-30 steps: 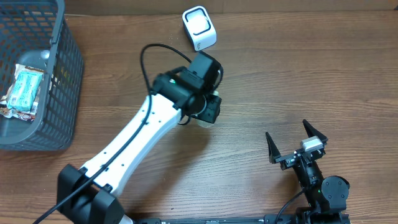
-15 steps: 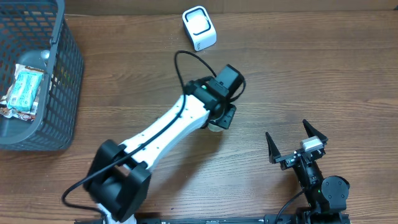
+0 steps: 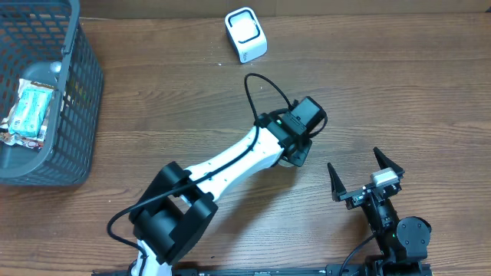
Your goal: Scan the item barcode
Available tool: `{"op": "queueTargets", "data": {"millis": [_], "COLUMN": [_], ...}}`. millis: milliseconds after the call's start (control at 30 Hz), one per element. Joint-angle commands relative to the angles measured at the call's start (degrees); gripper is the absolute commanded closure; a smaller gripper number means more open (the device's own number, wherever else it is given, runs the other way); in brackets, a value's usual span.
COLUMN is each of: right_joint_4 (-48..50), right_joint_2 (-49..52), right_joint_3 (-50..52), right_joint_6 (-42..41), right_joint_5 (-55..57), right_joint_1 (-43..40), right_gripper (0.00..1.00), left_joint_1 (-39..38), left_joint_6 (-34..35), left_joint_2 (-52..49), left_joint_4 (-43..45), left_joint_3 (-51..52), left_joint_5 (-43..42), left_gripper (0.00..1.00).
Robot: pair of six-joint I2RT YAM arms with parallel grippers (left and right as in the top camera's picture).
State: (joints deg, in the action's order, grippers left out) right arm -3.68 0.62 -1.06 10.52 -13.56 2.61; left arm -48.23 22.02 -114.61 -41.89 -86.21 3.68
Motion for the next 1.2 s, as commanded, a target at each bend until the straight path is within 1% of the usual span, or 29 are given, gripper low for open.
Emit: {"op": "queueTargets", "data": {"millis": [0, 67, 233, 500, 700, 800, 933, 1033, 1167], "right_joint_4": [0.3, 0.3, 0.2, 0.3, 0.3, 0.2, 0.3, 0.3, 0.3], "right_joint_2": [-0.5, -0.5, -0.5, -0.5, -0.5, -0.5, -0.5, -0.5, -0.5], "right_joint_3": [0.6, 0.6, 0.6, 0.6, 0.6, 0.6, 0.6, 0.6, 0.6], "right_joint_6": [-0.4, -0.4, -0.4, -0.4, -0.4, -0.4, -0.4, -0.4, -0.4], "right_joint_5": [-0.2, -0.2, -0.2, -0.2, -0.2, -0.2, -0.2, -0.2, -0.2], "right_joint_1": [-0.2, -0.2, -0.2, -0.2, -0.2, -0.2, -0.2, -0.2, -0.2], "right_gripper": [0.00, 0.00, 0.00, 0.00, 0.00, 0.00, 0.00, 0.00, 0.00], "left_joint_1": [-0.7, -0.9, -0.9, -0.9, -0.9, -0.9, -0.9, -0.9, -0.9], "left_joint_6": [1.4, 1.4, 1.4, 1.3, -1.1, -2.4, -2.3, -2.3, -2.3], "left_joint_2": [-0.5, -0.5, -0.5, -0.5, -0.5, -0.5, -0.5, -0.5, -0.5], "left_joint_4": [0.6, 0.6, 0.4, 0.4, 0.2, 0.1, -0.5, -1.1, -1.2], "left_joint_3": [-0.1, -0.1, -0.1, -0.1, -0.1, -0.1, -0.1, -0.1, -0.1], "left_joint_5": [2.3, 2.8, 2.5, 2.3, 2.3, 2.3, 2.3, 2.3, 2.3], "left_gripper": [0.67, 0.66, 0.57, 0.58, 0.59, 0.56, 0.45, 0.40, 0.21]}}
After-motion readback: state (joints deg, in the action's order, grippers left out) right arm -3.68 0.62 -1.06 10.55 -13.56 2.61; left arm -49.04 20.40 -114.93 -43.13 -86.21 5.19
